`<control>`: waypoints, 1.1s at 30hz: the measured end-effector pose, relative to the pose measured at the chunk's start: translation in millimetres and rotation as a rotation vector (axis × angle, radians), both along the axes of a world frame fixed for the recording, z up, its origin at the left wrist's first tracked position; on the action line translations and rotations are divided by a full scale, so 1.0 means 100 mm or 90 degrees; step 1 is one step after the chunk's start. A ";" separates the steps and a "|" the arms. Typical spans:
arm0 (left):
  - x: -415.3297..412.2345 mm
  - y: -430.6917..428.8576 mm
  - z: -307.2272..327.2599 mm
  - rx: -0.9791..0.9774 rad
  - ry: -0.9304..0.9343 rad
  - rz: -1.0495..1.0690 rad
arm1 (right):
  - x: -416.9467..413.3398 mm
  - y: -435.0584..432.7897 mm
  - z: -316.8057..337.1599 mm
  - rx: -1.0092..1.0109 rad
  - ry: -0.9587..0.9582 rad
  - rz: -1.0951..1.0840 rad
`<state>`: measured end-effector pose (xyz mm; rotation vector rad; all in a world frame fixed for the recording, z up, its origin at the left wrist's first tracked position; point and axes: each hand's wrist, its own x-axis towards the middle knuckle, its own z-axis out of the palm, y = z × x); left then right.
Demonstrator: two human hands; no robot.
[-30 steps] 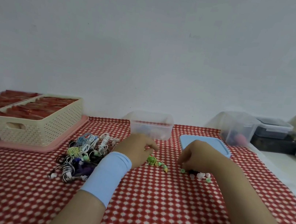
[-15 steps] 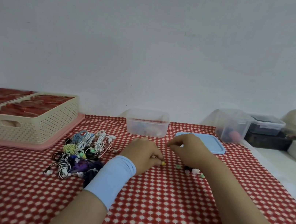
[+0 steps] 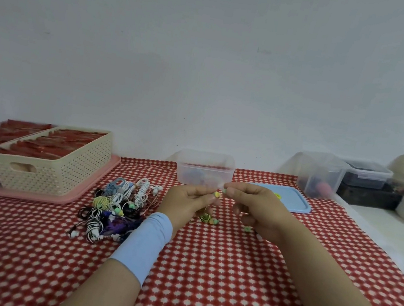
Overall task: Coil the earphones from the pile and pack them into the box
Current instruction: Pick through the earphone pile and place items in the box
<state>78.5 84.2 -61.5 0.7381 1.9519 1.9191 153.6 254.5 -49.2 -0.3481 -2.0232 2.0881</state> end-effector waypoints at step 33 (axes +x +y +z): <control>-0.03 -0.11 0.02 -0.075 0.048 -0.068 | 0.04 0.02 0.00 0.059 -0.086 0.142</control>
